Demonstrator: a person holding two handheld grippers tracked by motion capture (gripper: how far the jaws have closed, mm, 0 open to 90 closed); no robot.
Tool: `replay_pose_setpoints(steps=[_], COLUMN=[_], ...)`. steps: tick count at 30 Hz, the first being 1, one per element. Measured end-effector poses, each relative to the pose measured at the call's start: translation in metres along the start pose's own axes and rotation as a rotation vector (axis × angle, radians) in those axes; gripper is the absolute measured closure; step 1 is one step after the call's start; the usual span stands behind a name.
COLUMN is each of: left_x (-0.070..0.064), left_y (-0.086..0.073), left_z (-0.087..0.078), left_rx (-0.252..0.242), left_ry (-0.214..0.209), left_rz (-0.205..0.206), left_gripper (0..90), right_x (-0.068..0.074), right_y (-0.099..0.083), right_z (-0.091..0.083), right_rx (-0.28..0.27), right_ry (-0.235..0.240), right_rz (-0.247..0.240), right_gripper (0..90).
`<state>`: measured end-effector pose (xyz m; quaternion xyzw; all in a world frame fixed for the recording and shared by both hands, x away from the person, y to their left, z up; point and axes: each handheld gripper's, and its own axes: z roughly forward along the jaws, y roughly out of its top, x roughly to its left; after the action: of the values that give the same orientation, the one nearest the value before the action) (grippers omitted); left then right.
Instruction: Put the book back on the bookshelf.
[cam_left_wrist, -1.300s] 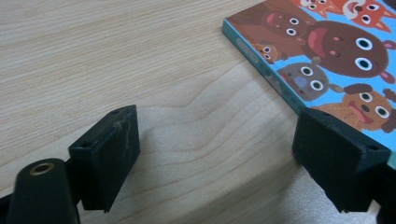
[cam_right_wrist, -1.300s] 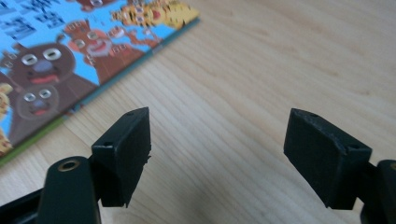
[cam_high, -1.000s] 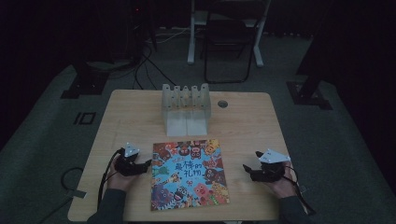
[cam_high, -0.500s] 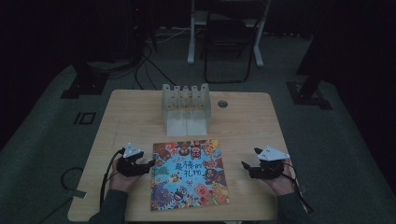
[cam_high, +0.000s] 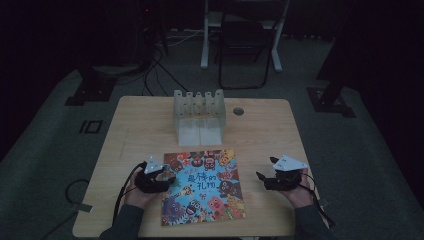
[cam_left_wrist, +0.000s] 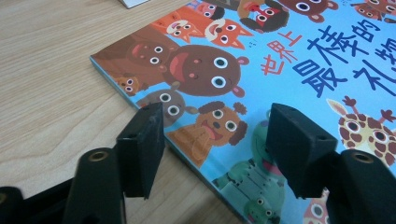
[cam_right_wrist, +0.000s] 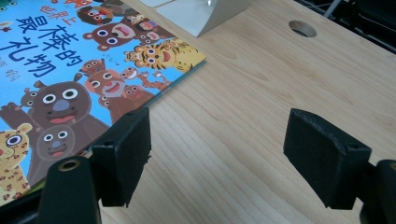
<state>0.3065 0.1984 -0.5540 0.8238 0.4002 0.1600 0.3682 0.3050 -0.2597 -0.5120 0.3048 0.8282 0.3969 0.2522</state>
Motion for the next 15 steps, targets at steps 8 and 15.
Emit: replay_pose_setpoints(steps=[8, 15], left_x=[0.000, -0.002], left_y=[0.000, 0.006], left_z=[0.001, 0.009], left_rx=[-0.003, -0.008], left_ry=[-0.004, -0.015], left_rz=[-0.012, -0.004], left_gripper=[35.3, 34.0], right_x=[0.004, 0.007], right_y=[0.007, 0.014], right_z=[0.005, 0.012], right_rx=[0.005, -0.002], right_ry=[0.003, 0.016], right_rz=[-0.013, -0.028], right_gripper=[22.5, 22.5])
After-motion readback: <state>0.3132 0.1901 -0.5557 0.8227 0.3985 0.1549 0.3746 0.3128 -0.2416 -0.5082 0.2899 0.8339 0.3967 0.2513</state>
